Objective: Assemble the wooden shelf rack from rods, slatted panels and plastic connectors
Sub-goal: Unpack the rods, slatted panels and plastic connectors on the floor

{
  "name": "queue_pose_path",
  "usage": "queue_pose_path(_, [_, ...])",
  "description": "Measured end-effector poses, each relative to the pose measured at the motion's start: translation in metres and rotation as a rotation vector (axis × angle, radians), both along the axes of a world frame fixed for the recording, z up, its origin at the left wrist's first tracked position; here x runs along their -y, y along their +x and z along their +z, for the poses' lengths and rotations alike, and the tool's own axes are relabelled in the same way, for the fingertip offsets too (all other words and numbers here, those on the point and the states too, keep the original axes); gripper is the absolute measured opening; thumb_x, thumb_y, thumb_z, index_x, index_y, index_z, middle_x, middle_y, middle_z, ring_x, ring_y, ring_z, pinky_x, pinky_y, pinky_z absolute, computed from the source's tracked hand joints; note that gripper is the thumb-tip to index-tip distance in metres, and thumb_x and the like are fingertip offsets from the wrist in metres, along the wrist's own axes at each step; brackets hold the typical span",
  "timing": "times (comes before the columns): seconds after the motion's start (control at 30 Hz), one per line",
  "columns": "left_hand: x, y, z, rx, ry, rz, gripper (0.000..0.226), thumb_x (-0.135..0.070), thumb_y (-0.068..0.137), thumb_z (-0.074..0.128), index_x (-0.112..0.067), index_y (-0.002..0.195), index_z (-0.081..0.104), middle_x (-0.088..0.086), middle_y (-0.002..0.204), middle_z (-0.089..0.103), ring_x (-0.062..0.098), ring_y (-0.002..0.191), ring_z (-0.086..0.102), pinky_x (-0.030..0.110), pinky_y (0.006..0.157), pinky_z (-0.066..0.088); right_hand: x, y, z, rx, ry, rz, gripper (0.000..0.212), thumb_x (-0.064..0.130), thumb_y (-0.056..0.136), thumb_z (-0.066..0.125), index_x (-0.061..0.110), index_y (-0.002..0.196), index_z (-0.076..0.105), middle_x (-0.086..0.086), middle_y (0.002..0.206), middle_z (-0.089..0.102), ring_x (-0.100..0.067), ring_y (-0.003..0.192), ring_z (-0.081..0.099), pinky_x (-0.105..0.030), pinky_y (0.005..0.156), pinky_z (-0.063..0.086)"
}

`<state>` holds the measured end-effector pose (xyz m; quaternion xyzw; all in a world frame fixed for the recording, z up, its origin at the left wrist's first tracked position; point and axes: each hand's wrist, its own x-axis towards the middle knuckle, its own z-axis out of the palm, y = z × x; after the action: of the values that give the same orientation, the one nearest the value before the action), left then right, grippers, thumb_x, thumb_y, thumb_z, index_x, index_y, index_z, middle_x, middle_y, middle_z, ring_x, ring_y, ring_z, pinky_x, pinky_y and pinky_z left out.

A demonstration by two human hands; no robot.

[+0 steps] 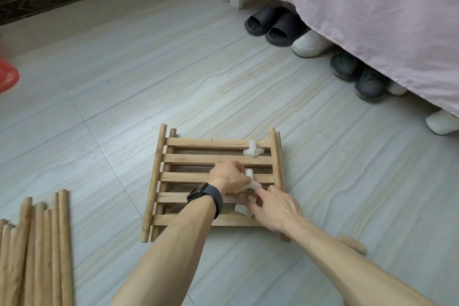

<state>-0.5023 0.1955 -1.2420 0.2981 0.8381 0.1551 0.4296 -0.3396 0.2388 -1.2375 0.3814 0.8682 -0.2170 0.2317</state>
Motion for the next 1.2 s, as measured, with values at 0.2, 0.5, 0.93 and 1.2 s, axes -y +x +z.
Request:
queue_pose_path(0.2, [0.018,-0.005,-0.007,0.18,0.169,0.212,0.007,-0.021,0.086,0.071,-0.026,0.089,0.066,0.004,0.098,0.064,0.019,0.067,0.071,0.026,0.05,0.057,-0.006,0.014,-0.004,-0.153,-0.129,-0.191,0.034,0.047,0.095,0.034,0.022,0.074,0.043,0.001,0.084,0.058,-0.025,0.083,0.055,-0.038,0.071,0.043])
queue_pose_path(0.5, [0.029,-0.024,0.039,0.525,0.278,0.385,0.024,-0.006,0.086,0.07,-0.008,0.109,0.065,0.011,0.112,0.062,0.026,0.092,0.071,0.035,0.071,0.063,-0.009,0.004,0.013,-0.45,-0.371,-0.621,0.053,0.051,0.084,0.041,0.005,0.088,0.068,-0.012,0.089,0.071,-0.025,0.072,0.059,-0.036,0.064,0.046])
queue_pose_path(0.93, [0.345,-0.066,0.06,0.357,-0.004,0.685,0.018,-0.002,0.083,0.065,-0.009,0.099,0.064,0.013,0.096,0.061,0.025,0.062,0.064,0.032,0.061,0.057,0.142,-0.098,0.032,-0.231,-0.475,-0.04,0.046,0.056,0.088,0.045,0.016,0.078,0.065,0.0,0.067,0.067,-0.013,0.053,0.068,-0.027,0.053,0.042])
queue_pose_path(1.2, [0.429,0.003,-0.012,0.207,0.073,0.962,0.015,-0.013,0.087,0.064,-0.02,0.101,0.063,0.005,0.09,0.07,0.017,0.055,0.063,0.032,0.057,0.053,0.261,-0.077,-0.028,-0.076,-0.682,-0.133,0.038,0.057,0.088,0.049,0.02,0.081,0.054,0.001,0.076,0.062,-0.024,0.072,0.073,-0.032,0.053,0.054])
